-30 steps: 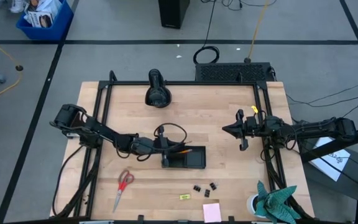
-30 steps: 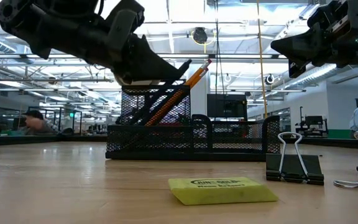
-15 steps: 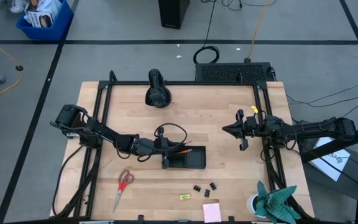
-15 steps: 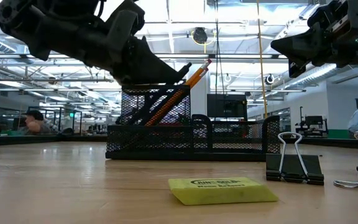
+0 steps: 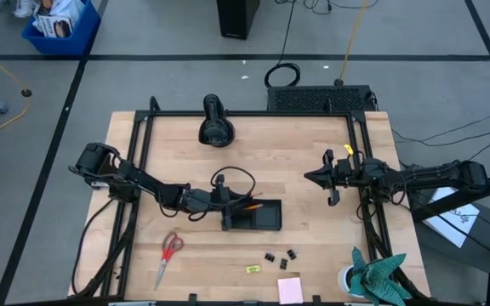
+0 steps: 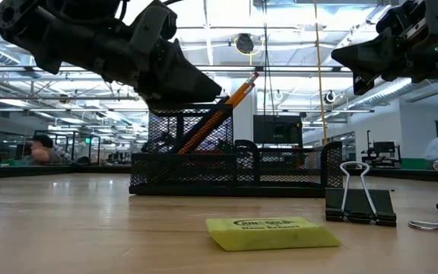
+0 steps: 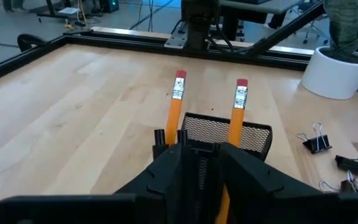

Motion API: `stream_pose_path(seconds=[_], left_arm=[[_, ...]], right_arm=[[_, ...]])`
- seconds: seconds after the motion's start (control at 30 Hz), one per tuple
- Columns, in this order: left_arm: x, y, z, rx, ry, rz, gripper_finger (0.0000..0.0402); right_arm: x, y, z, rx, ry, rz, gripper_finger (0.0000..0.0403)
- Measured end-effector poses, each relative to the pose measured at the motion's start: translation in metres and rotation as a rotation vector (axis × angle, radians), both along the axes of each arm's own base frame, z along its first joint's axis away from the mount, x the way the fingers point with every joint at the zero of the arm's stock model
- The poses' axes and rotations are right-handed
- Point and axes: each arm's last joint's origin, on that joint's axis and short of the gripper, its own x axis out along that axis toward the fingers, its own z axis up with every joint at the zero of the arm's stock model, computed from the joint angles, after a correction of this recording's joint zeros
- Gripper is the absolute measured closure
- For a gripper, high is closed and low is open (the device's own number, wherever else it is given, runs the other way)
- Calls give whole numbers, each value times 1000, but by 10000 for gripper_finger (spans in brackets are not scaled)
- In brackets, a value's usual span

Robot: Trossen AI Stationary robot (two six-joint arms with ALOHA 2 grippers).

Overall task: Pick and place office supplies into organizer
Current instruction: Adjust the desk organizer

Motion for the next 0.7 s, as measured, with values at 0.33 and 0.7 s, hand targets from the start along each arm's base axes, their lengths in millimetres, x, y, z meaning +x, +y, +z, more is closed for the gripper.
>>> stream_pose_path(seconds=[0.33,0.7], left_arm=[[13,-11,21,12,-24,-39,283],[25,-42,62,367,312,162,378]], right_arm=[[0,0,0,0,0,0,399],[0,0,0,-1,0,0,399]])
